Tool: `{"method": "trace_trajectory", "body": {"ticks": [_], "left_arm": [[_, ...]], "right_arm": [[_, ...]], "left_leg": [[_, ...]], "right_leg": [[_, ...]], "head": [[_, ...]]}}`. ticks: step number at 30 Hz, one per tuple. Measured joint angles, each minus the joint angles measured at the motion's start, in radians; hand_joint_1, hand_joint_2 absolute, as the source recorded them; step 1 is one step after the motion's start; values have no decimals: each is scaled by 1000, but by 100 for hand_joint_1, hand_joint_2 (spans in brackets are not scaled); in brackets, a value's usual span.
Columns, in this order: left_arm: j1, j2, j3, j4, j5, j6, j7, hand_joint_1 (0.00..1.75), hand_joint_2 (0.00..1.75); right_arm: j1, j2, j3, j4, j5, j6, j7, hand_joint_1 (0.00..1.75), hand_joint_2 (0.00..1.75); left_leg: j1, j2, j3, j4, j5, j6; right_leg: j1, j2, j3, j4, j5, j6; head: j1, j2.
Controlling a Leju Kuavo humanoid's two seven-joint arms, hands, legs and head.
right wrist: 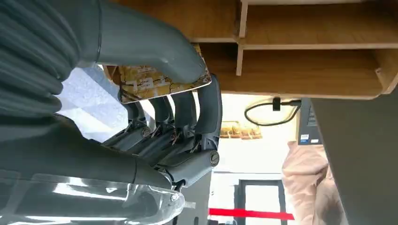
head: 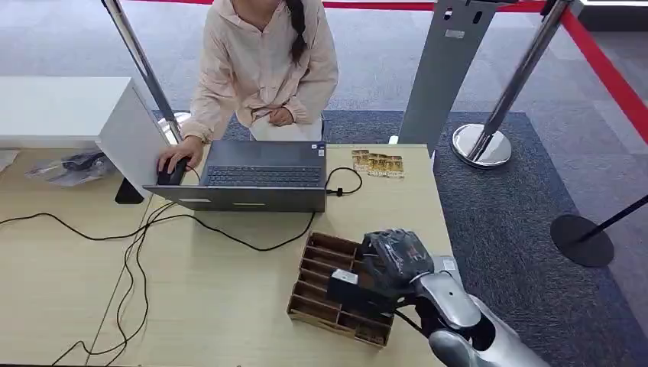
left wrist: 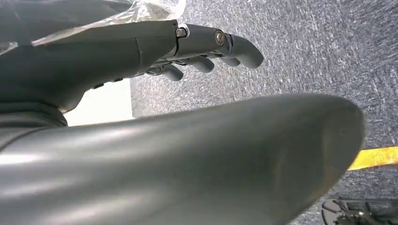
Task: Pass the card to the sensor for recognition and then transmit it.
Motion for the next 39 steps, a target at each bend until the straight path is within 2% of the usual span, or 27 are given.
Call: {"method": "trace_trajectory", "body": {"ticks": [4,5,6,8,39], "left_arm": [[0,0,0,0,-2,0,-2,0,0],[0,0,0,0,-2,0,-2,0,0],[0,0,0,0,-3,0,-3,0,0],[0,0,0,0,-4,0,-4,0,0],[0,1,0,0,-8,-8,1,0,0]], "right_arm": [[-1,4,-2,0,6,-8,-2,145,175],[-2,4,-2,0,8,-9,-2,152,175],[-3,4,-3,0,10,-9,-2,166,175],[-8,5,-3,0,14,-11,-2,175,175],[-90,14,-27,-79,38,-6,16,175,175]], "left_leg": [[0,0,0,0,0,0],[0,0,0,0,0,0],[0,0,0,0,0,0],[0,0,0,0,0,0],[0,0,0,0,1,0]], "right_leg": [[0,0,0,0,0,0],[0,0,0,0,0,0],[0,0,0,0,0,0],[0,0,0,0,0,0],[0,0,0,0,1,0]], "head": [[0,0],[0,0],[0,0],[0,0],[0,0]]}}
